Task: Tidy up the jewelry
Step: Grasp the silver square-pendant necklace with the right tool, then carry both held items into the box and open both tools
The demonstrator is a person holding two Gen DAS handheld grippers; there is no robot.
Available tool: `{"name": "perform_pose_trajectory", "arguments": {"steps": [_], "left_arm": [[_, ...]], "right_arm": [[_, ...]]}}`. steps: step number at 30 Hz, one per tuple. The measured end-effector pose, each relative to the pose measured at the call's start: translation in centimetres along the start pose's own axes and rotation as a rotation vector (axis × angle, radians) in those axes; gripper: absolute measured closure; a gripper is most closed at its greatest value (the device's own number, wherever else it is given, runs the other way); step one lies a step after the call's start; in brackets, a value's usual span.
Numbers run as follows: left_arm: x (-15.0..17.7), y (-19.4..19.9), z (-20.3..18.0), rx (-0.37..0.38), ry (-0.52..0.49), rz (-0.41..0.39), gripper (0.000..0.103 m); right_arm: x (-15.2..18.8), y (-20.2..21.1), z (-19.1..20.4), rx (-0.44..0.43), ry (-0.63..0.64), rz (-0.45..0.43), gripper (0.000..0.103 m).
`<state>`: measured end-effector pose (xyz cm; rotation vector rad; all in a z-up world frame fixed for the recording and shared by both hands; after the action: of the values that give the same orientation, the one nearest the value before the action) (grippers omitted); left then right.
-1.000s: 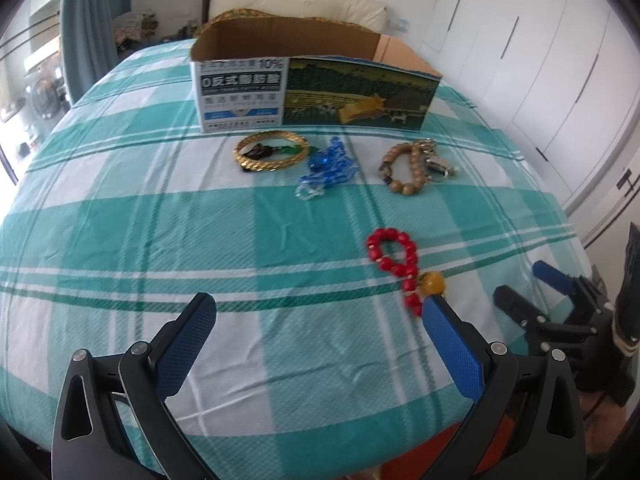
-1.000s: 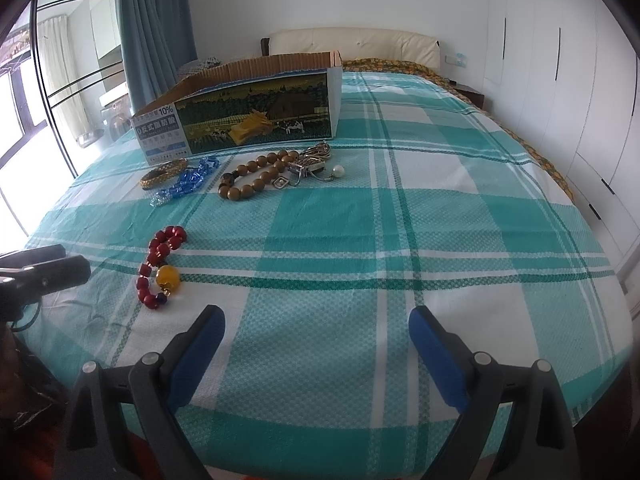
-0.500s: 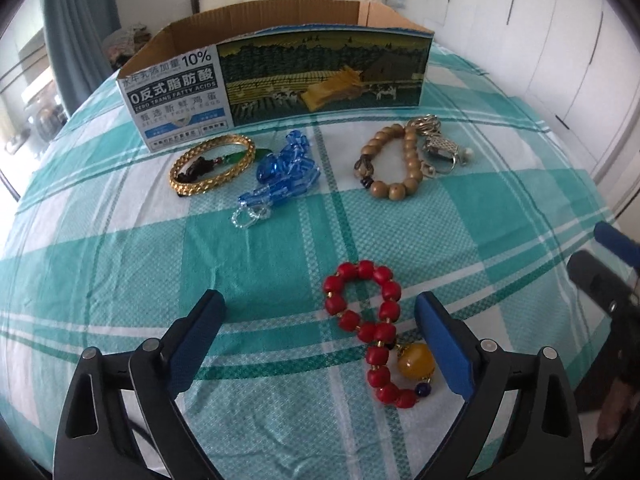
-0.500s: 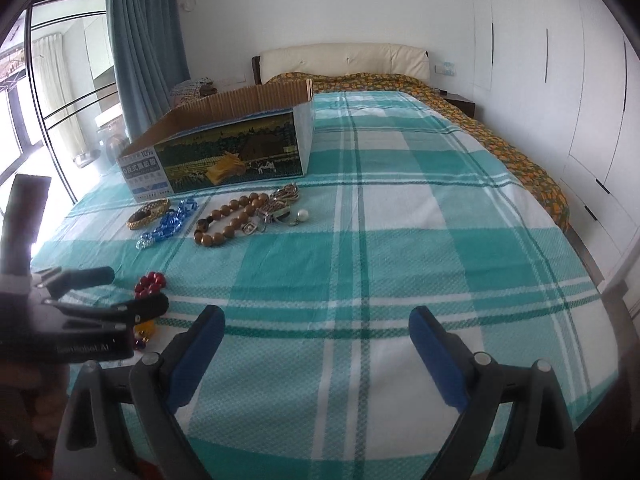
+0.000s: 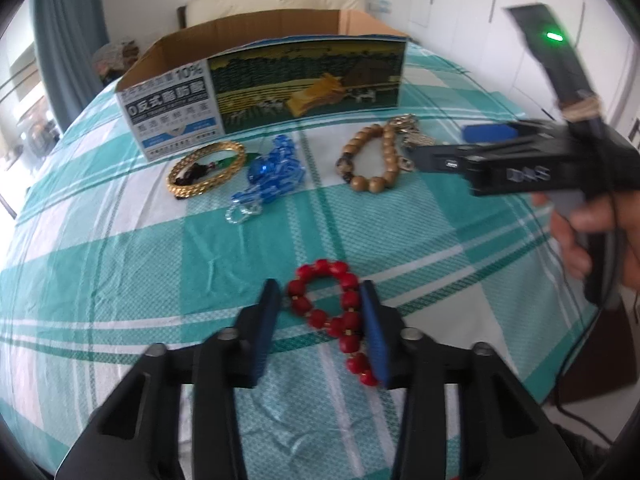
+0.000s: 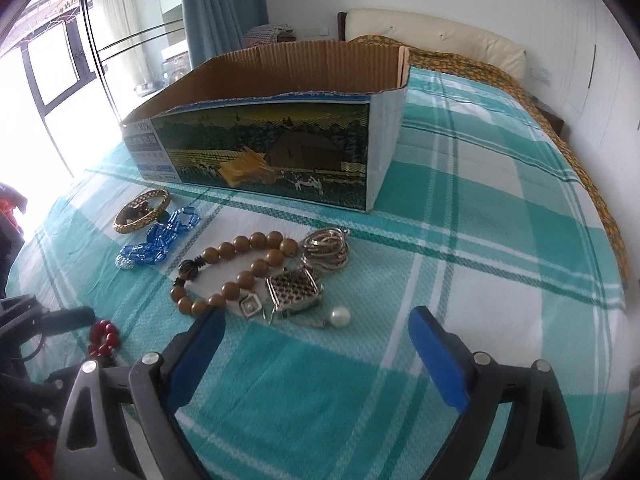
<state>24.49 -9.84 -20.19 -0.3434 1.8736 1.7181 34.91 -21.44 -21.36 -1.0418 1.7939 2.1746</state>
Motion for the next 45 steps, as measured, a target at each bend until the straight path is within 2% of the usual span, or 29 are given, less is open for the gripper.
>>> {"name": "perform_pose_trajectory", "arguments": {"steps": [2, 3, 5, 7, 8, 9, 14, 19, 24, 32, 45], "left_arm": [[0.1, 0.1, -0.1, 0.004, -0.010, -0.004, 0.078], [0.1, 0.1, -0.1, 0.009, -0.009, -0.005, 0.081], [0.1, 0.1, 0.3, 0.015, 0.003, -0.004, 0.094], [-0.2, 0.0, 0.4, 0.034, 0.021, -0.001, 0.095], [-0.1, 0.0, 0.6, 0.041, 0.028, -0.002, 0.095], [-0.1, 0.0, 0.5, 0.043, 0.028, -0.002, 0.095], [-0.1, 0.1, 0.9, 0.091, 0.045, -0.009, 0.096], [-0.2, 1.7, 3.0, 0.148, 0.114, -0.033, 0.096], [-0.5, 3.8, 5.4, 0.173, 0.167, -0.057, 0.096], [-2.7, 7.0, 9.1, 0.174, 0.234, -0.117, 0.096], [-8.4, 9.7, 13.7, 0.133, 0.221, -0.181, 0.096]], "right_arm": [[-0.4, -0.7, 0.3, 0.007, 0.034, 0.006, 0.011], [-0.5, -0.7, 0.4, 0.006, 0.051, 0.006, 0.016], [-0.7, -0.5, 0.7, 0.001, 0.071, 0.004, 0.029], [-0.7, -0.2, 1.0, -0.019, 0.078, 0.008, 0.051], [-0.7, -0.1, 1.2, -0.024, 0.085, 0.013, 0.057], [-0.6, 0.1, 1.4, -0.036, 0.085, 0.019, 0.071], [-0.1, 2.3, 1.6, -0.025, 0.022, 0.010, 0.071], [0.2, 6.5, 1.9, -0.038, -0.046, -0.054, 0.071], [0.3, 10.4, 1.8, -0.072, -0.107, -0.118, 0.071], [-1.0, 13.9, 1.1, -0.131, -0.168, -0.169, 0.071], [-5.4, 15.4, 3.0, -0.109, -0.114, -0.205, 0.071]]}}
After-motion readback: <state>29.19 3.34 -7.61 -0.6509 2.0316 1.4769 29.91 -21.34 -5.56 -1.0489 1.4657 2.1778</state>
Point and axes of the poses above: each gripper's, at about its wrist camera, not at the fingertips, and y roughly against the way its jaws point, z to its left, x to its underside, the point moved 5 cm from there along -y, roughly the way its jaws point, and after that the axes turned 1 degree about z, right-handed, at the moved point
